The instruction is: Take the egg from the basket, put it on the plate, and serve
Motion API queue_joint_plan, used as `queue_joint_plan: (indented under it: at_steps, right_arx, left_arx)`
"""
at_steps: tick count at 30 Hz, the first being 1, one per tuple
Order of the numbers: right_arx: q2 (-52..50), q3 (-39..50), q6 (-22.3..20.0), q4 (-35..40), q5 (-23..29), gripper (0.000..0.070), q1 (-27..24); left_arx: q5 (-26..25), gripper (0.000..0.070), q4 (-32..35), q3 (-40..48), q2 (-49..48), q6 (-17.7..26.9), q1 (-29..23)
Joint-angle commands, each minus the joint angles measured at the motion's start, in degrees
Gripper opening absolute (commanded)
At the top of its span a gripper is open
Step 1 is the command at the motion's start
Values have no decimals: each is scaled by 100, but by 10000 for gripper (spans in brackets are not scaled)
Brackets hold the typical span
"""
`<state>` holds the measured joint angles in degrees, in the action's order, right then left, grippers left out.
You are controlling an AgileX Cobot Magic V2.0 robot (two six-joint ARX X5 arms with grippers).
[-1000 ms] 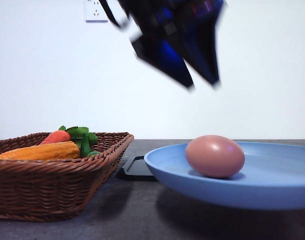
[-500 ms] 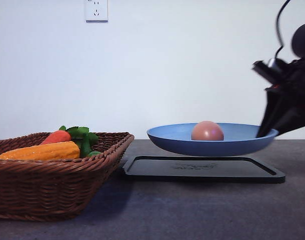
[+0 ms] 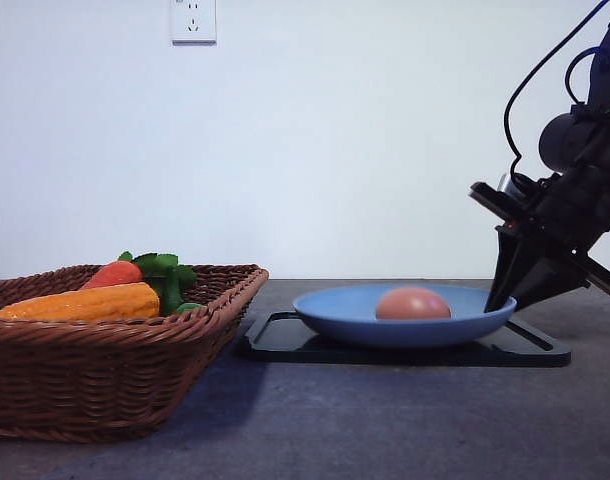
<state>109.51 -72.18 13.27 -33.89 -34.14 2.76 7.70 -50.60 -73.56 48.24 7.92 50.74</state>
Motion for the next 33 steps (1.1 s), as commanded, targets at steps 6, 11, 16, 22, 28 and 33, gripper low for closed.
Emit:
queue_joint_plan:
  at_steps: [6,11,16,22,28,33]
  right_arx:
    - [127,-145,-67,73,115,229,4]
    - [113,-214,-158,-55,114,251,-60]
    - [-68,-485,-444,-397,115,251,-215]
    - [-549,-1069,-555,-1044,116,249,-563]
    - [-1300,-1234,-711,-1500,126,145,-726]
    - [-1863,-1074,-1060,-1871,375,0,-481]
  left_arx:
    - [160,342,45,-107,42,-59,42]
    - [160,342,45,-107,46,-74,43]
    - [160,342,50,-107,48,-74,42]
    - [199,337,185,-107,198,-76,30]
    - [686,221,349,-107,621,-67,-138]
    - [756,0,334,-103,1172,44,-519]
